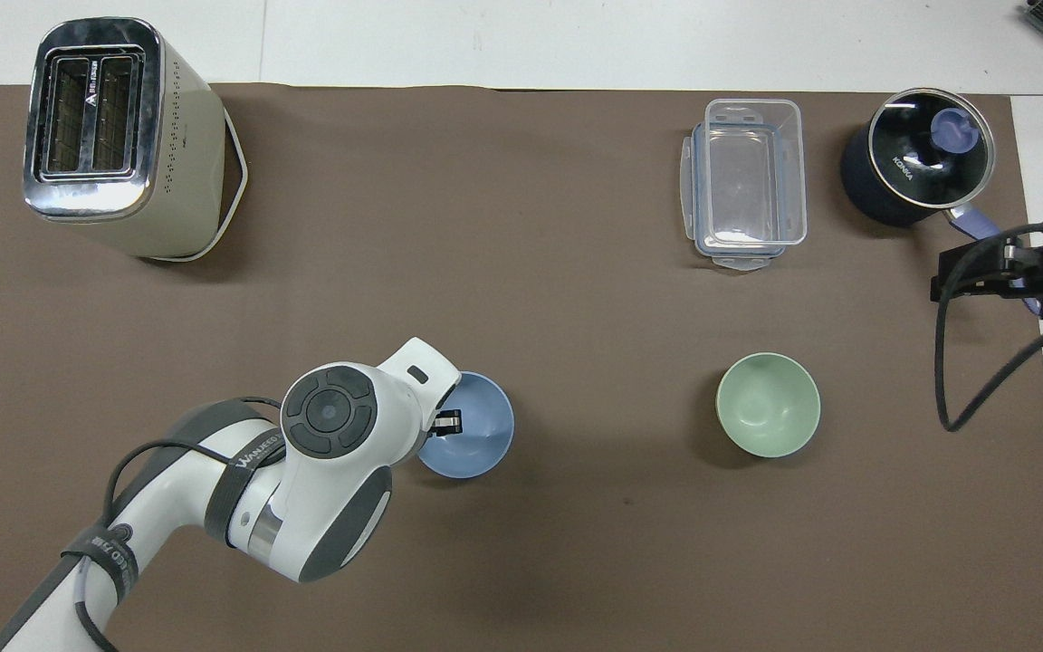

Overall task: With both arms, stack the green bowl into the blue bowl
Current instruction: 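Slide the blue bowl toward the table center and open the left gripper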

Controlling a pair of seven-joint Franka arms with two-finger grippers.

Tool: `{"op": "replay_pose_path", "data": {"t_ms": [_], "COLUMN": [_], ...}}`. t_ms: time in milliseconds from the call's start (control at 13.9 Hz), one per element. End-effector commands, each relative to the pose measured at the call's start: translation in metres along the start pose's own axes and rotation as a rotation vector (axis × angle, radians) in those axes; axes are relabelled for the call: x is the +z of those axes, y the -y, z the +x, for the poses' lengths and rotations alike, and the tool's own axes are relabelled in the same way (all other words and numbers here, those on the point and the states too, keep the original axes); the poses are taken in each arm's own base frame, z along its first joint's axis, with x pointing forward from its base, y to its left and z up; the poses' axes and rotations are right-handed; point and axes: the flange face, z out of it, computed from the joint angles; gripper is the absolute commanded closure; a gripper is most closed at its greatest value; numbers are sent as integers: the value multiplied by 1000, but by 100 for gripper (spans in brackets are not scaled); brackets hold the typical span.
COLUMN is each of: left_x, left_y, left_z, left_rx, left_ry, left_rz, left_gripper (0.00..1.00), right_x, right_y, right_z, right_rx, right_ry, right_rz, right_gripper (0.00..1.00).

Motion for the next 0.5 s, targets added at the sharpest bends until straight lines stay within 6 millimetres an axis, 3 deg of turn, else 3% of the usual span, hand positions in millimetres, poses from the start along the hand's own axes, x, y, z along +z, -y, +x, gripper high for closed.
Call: {"op": "replay_pose_path", "data": {"t_ms": [0, 144, 359, 431], "left_x": [-32, -53, -84, -98], "left_y": [26, 40, 94, 121], "left_z": [34, 53, 91, 104], "left_rx": [-68, -81, -59, -29], "left_ry": [3, -20, -59, -59], "left_rz": [-13, -24, -37, -32], "left_gripper": [0, 0, 0, 0], "right_x": [8, 35, 84, 105], "right_y": [-5, -11, -15, -16], "right_z": [-10, -10, -9, -10], "right_rx": [10, 8, -14, -16], "right_ry": [-43, -5, 6, 22], "right_rz": [-3, -11, -14, -16], "right_gripper": [0, 0, 0, 0]}}
